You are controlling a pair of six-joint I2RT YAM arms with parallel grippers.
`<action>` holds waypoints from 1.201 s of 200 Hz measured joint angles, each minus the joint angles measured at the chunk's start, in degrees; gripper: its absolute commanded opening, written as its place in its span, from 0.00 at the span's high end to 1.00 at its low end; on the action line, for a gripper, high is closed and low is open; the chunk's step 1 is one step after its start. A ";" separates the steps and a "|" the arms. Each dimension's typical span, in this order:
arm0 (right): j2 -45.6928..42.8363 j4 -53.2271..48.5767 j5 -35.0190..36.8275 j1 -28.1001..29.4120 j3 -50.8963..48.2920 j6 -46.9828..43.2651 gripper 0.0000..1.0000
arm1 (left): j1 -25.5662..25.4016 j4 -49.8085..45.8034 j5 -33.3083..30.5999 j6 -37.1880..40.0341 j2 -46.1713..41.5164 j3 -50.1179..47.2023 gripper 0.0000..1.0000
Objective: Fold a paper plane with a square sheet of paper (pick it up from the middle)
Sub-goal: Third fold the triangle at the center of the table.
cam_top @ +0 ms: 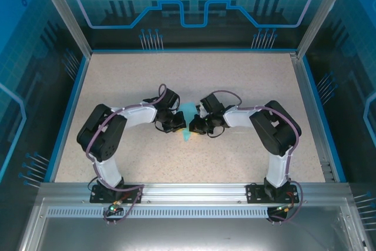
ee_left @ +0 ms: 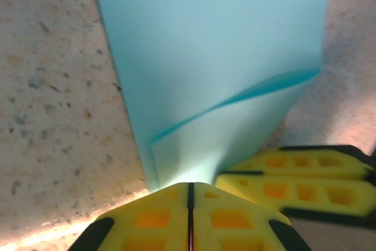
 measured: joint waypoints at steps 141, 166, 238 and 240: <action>0.00 0.09 0.52 0.57 0.24 1.05 0.91 | -1.92 9.55 8.13 -6.01 -3.74 -10.36 0.99; 0.00 0.13 0.35 0.57 0.24 1.05 0.91 | -1.92 8.90 7.08 -5.99 -3.23 -10.34 1.00; -1.03 0.22 -0.66 1.53 -0.15 -0.52 0.91 | -1.92 8.04 5.77 -5.79 -3.06 -10.34 1.00; -1.01 0.20 -0.68 1.60 -0.15 -0.52 0.91 | -1.95 8.04 5.77 -5.79 -3.04 -10.34 1.00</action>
